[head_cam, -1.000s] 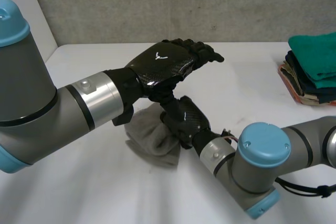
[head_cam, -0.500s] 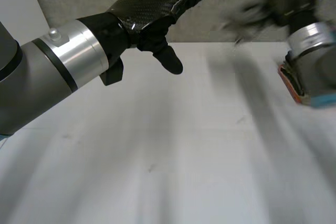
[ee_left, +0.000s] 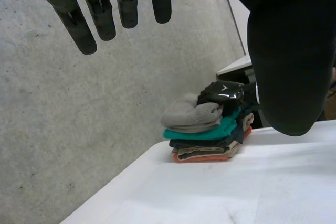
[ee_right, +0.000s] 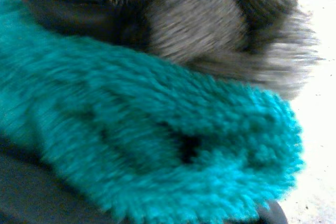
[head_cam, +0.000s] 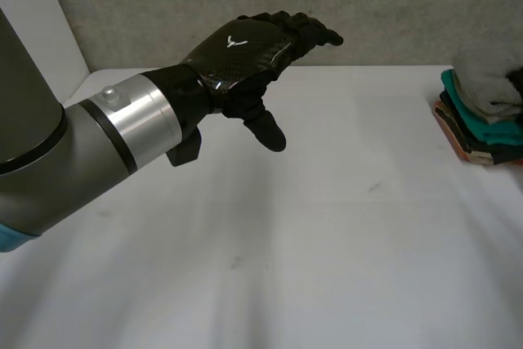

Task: Fold the laundry.

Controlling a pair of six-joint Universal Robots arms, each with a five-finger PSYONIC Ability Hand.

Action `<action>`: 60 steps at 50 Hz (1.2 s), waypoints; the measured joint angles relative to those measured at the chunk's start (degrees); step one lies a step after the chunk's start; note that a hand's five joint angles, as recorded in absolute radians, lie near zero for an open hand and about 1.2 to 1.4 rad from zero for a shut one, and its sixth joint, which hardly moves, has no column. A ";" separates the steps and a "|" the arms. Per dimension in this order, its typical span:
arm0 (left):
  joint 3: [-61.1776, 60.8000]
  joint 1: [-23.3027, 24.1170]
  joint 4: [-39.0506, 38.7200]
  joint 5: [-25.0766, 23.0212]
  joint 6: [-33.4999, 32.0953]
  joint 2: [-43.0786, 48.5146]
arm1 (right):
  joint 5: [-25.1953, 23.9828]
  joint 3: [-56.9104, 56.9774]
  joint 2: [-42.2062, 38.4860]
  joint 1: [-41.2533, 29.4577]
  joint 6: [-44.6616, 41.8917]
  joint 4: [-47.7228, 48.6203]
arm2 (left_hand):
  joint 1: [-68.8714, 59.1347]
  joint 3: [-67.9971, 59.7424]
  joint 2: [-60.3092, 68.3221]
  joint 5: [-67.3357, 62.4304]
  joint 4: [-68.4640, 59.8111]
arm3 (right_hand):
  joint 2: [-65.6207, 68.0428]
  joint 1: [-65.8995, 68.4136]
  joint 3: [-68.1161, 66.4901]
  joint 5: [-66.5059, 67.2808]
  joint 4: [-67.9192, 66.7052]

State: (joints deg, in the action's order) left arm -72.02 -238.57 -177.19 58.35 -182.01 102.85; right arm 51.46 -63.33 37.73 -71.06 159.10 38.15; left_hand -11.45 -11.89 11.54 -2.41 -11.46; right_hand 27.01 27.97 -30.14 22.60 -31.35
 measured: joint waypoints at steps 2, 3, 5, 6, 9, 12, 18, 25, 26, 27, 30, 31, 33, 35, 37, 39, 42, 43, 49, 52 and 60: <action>0.14 0.03 -0.01 0.01 -0.02 0.03 | 0.55 -0.67 1.41 0.01 0.16 -0.27 | 0.00 0.00 0.00 0.00 0.00 | -11.31 -11.31 12.72 -8.94 14.15; 0.20 0.04 -0.01 0.01 -0.03 0.01 | 0.95 -1.01 2.23 0.00 0.26 -0.44 | 0.00 0.00 0.00 0.00 0.00 | -13.42 -12.92 15.23 -11.48 16.50; 0.36 0.07 -0.02 0.01 -0.03 -0.05 | 1.94 -1.78 4.25 -0.02 0.51 -1.01 | 0.00 0.00 0.00 0.00 0.00 | -14.87 -13.90 17.73 -16.22 18.83; 0.48 0.09 -0.02 0.01 -0.03 -0.16 | 3.18 -2.77 6.80 -0.04 0.82 -2.10 | 0.00 0.00 0.00 0.00 0.00 | -14.99 -13.90 18.39 -18.87 19.50; 0.65 0.11 -0.01 0.01 -0.03 -0.45 | 5.08 -4.29 11.09 -0.08 1.30 -4.88 | 0.00 0.00 0.00 0.00 0.00 | -14.99 -14.26 18.41 -20.21 19.62; 0.72 0.16 -0.01 0.01 -0.01 -0.76 | 6.80 -5.80 16.24 0.04 1.70 -10.63 | 0.00 0.00 0.00 0.00 0.00 | -14.99 -14.26 18.41 -20.23 19.62; 0.27 0.47 0.13 0.02 0.12 -1.05 | 9.12 -6.01 22.66 2.57 1.07 -26.90 | 0.00 0.00 0.00 0.00 0.00 | -14.99 -14.26 18.41 -20.24 19.62; -0.84 1.70 0.19 -0.04 0.19 -2.00 | 21.02 0.22 28.00 9.86 -7.45 -45.12 | 0.00 0.00 0.00 0.00 0.00 | -14.99 -14.26 18.41 -20.24 19.62; -0.68 2.02 0.03 -0.01 0.22 -2.38 | 25.18 2.98 28.50 10.79 -10.43 -45.62 | 0.00 0.00 0.00 0.00 0.00 | -14.99 -14.26 18.41 -20.24 19.62; -0.41 2.21 -0.13 0.02 0.25 -2.62 | 27.66 4.74 28.74 11.08 -11.96 -45.05 | 0.00 0.00 0.00 0.00 0.00 | -14.99 -14.26 18.41 -20.24 19.62; 1.07 2.77 -0.92 0.22 0.49 -3.31 | 33.02 8.56 29.18 10.90 -14.47 -41.88 | 0.00 0.00 0.00 0.00 0.00 | -14.98 -14.26 18.41 -20.24 19.62; 2.36 3.06 -1.67 0.56 0.92 -3.74 | 34.59 9.68 29.77 10.17 -14.56 -39.58 | 0.00 0.00 0.00 0.00 0.00 | -14.98 -14.26 18.41 -20.24 19.62; 4.54 3.39 -2.98 1.60 2.04 -4.51 | 36.40 10.46 32.46 7.42 -12.61 -33.54 | 0.00 0.00 0.00 0.00 0.00 | -14.98 -14.26 18.41 -20.24 19.62; 6.59 3.42 -4.38 3.49 3.68 -5.53 | 35.76 8.64 36.24 4.43 -9.18 -28.46 | 0.00 0.00 0.00 0.00 0.00 | -14.98 -14.26 18.41 -20.28 19.62; 8.60 2.96 -5.79 6.48 5.55 -6.95 | 33.36 4.68 40.67 0.66 -4.81 -23.20 | 0.00 0.00 0.00 0.00 0.00 | -14.98 -14.26 18.41 -20.28 19.62; 10.03 1.48 -6.70 9.94 6.77 -8.62 | 30.11 0.51 44.36 -2.85 -1.31 -19.01 | 0.00 0.00 0.00 0.00 0.00 | -14.98 -14.26 18.41 -20.28 19.62; 10.98 -3.46 -6.56 15.18 6.93 -11.45 | 23.04 -8.48 49.80 -10.44 3.50 -13.05 | 0.00 0.00 0.00 0.00 0.00 | -14.98 -14.26 18.41 -20.28 19.62; 10.85 -6.27 -5.52 16.77 6.21 -12.55 | 20.76 -11.57 51.15 -13.33 4.48 -11.83 | 0.00 0.00 0.00 0.00 0.00 | -14.98 -14.26 18.41 -20.28 19.62; 7.34 -21.06 3.81 20.30 -1.60 -16.32 | 15.05 -23.00 53.42 -24.86 5.03 -11.57 | 0.00 0.00 0.00 0.00 0.01 | -14.98 -14.26 18.41 -20.28 19.62; 2.74 -27.62 9.67 20.50 -8.54 -16.96 | 14.74 -27.26 52.12 -29.51 3.32 -14.53 | 0.00 0.00 0.00 0.00 0.04 | -14.98 -14.26 18.41 -20.28 19.62; -14.50 -33.47 9.39 20.12 -25.20 -14.38 | 20.46 -29.78 41.95 -35.20 -2.47 -23.41 | 0.00 0.00 0.00 0.00 0.04 | -14.98 -14.26 18.41 -20.28 19.62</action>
State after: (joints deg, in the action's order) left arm -86.51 -272.04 -167.80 78.47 -207.20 88.46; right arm 71.92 -93.11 79.68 -106.26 156.64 14.75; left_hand -11.45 -11.88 11.54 -2.41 -11.42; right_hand 12.03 13.71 -11.73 2.32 -11.73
